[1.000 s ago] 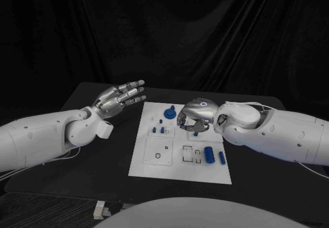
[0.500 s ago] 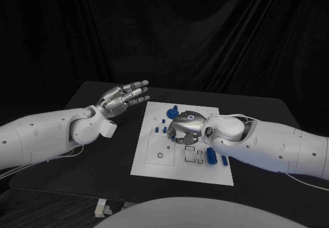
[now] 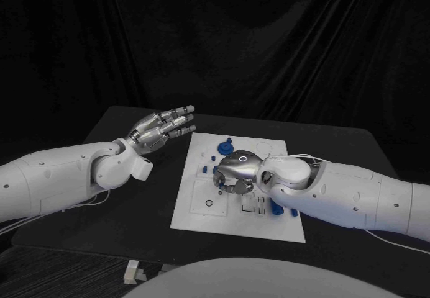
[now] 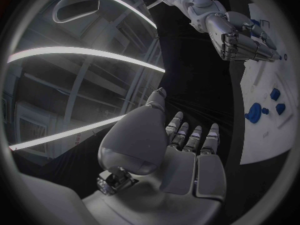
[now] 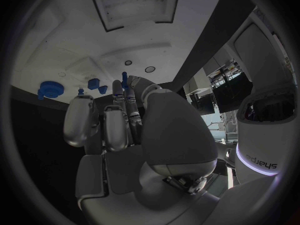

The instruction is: Assemble the parts on the task board

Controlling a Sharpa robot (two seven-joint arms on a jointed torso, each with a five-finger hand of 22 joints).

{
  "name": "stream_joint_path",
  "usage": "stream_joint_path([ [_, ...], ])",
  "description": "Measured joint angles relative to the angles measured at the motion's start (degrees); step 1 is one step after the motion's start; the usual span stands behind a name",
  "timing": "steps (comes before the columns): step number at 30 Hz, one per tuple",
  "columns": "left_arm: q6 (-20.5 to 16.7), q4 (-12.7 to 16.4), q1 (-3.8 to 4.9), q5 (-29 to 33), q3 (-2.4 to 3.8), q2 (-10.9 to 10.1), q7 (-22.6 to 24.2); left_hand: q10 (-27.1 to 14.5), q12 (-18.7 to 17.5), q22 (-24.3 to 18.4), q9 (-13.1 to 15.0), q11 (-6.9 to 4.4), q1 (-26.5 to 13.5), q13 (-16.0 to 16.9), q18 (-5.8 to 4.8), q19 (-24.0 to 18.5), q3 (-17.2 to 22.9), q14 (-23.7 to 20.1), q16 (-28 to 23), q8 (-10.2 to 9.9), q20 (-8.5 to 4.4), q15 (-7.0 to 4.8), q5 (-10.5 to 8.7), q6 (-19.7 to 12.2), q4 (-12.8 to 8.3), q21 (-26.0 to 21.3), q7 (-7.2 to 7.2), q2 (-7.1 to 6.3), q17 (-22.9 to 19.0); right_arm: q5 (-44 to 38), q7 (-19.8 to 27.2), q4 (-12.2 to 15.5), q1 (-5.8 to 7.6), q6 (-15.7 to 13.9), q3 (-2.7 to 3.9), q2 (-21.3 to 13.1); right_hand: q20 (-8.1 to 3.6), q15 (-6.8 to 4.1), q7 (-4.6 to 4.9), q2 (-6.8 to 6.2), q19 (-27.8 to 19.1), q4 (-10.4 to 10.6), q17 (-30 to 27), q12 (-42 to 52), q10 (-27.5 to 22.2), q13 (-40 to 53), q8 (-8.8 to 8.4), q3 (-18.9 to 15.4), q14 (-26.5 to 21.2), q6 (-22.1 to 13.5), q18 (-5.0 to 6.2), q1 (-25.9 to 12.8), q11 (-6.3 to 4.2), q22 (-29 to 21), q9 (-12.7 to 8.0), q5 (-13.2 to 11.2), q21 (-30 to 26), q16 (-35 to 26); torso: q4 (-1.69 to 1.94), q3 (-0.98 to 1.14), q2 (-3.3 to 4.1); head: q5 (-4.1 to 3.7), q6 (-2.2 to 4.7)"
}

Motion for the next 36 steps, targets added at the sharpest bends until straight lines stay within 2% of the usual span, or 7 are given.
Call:
stream_joint_path([
  [13, 0.00, 0.09, -0.06, 0.00, 0.00, 0.02, 0.03, 0.23, 0.00, -0.01, 0.00, 0.22, 0.00, -0.01, 0.00, 0.20, 0.00, 0.00, 0.00, 0.00, -0.20, 0.00, 0.00, 0.20, 0.00, 0.00, 0.20, 0.00, -0.01, -0.12, -0.10, -0.40, -0.50, 0.02, 0.00, 0.19, 0.00, 0.00, 0.20, 0.00, 0.00, -0.16, 0.00, -0.16, 0.24, 0.07, -0.23, -0.16, 0.00, -0.20, 0.00, -0.01, 0.16, 0.00, 0.00, 0.26, 0.00, 0.00, -0.01, -0.02, -0.04, 0.46, 0.00],
  [36, 0.03, -0.19, -0.42, 0.00, 0.00, 0.10, 0.06, 0.23, 0.00, -0.02, -0.01, 0.23, 0.00, -0.02, 0.01, 0.41, 0.00, 0.00, 0.00, 0.00, 0.01, 0.00, 0.00, 0.20, 0.00, 0.00, 0.20, 0.00, 0.03, -0.20, -0.27, -1.38, -1.95, 0.04, 0.02, 0.85, 0.00, 0.00, 0.20, -0.03, 0.00, -0.15, -0.07, -0.10, 0.32, 0.03, -0.50, -0.17, 0.00, -0.20, 0.00, -0.04, 0.09, 0.03, -0.06, 0.21, 0.00, 0.00, -0.04, -0.02, -0.02, 0.42, 0.01],
])
